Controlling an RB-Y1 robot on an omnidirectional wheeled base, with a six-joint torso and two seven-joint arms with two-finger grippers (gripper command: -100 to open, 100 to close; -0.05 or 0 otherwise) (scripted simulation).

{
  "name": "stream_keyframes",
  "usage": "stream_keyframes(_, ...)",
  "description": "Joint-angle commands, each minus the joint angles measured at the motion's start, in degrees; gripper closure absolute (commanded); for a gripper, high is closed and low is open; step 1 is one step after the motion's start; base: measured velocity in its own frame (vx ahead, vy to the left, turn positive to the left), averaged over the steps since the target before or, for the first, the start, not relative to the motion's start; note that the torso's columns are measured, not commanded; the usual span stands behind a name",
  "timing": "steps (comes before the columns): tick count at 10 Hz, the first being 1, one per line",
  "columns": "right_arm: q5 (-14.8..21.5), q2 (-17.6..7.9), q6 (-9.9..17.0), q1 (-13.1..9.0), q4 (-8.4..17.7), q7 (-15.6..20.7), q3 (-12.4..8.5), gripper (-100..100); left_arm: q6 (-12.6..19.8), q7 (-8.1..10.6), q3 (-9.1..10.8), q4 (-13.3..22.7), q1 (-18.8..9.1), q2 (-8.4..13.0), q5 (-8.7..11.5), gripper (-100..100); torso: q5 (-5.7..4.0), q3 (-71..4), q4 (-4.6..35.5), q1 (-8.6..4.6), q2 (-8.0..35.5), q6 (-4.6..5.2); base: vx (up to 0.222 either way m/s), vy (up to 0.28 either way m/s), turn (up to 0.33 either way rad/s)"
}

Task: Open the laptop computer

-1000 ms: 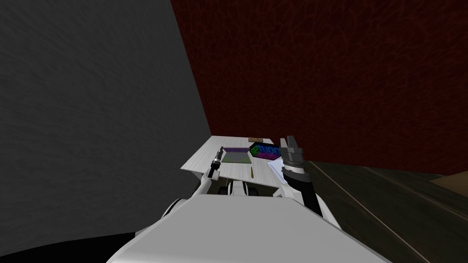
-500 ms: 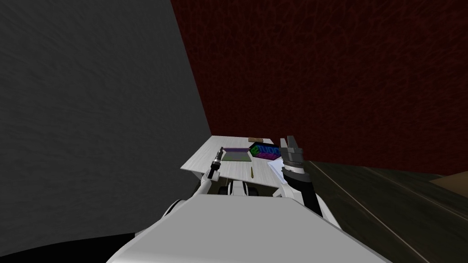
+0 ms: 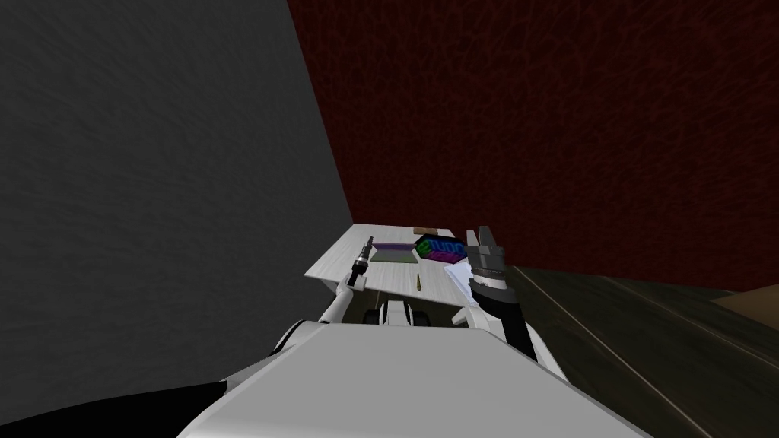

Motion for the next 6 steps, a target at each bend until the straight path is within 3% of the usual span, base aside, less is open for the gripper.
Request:
stream_keyframes(1, 0.0, 0.0, 0.0, 0.0, 0.0, 0.0, 0.0, 0, 3.1, 0.39, 0.1, -0.8, -2.3, 0.2, 0.1, -100, 0.0, 0.0, 0.0, 0.0, 0.0, 0.0, -0.065, -0.004, 0.013)
stream_keyframes(3, 0.0, 0.0, 0.0, 0.0, 0.0, 0.0, 0.0, 0, 5.1, 0.83, 0.2, -1.2, -4.0, 0.6, 0.1, -100, -0.02, 0.0, 0.0, -0.05, -0.1, 0.0, -0.06, -0.007, 0.018)
stream_keyframes(4, 0.0, 0.0, 0.0, 0.0, 0.0, 0.0, 0.0, 0, 4.3, 0.48, 0.16, -1.0, -3.4, 0.3, 0.1, -100, -0.01, 0.0, 0.0, -0.04, 0.0, 0.0, -0.031, -0.003, 0.001)
stream_keyframes(5, 0.0, 0.0, 0.0, 0.0, 0.0, 0.0, 0.0, 0, 4.5, 0.52, 0.18, -1.0, -3.5, 0.3, 0.1, 0, 0.0, -0.1, 0.0, -0.01, -0.1, -0.01, -0.006, -0.001, -0.001)
stream_keyframes(6, 0.0, 0.0, 0.0, 0.0, 0.0, 0.0, 0.0, 0, 4.5, 0.51, 0.17, -1.0, -3.5, 0.3, 0.1, 0, 0.0, -0.1, 0.0, -0.01, -0.1, 0.0, 0.0, 0.0, 0.0)
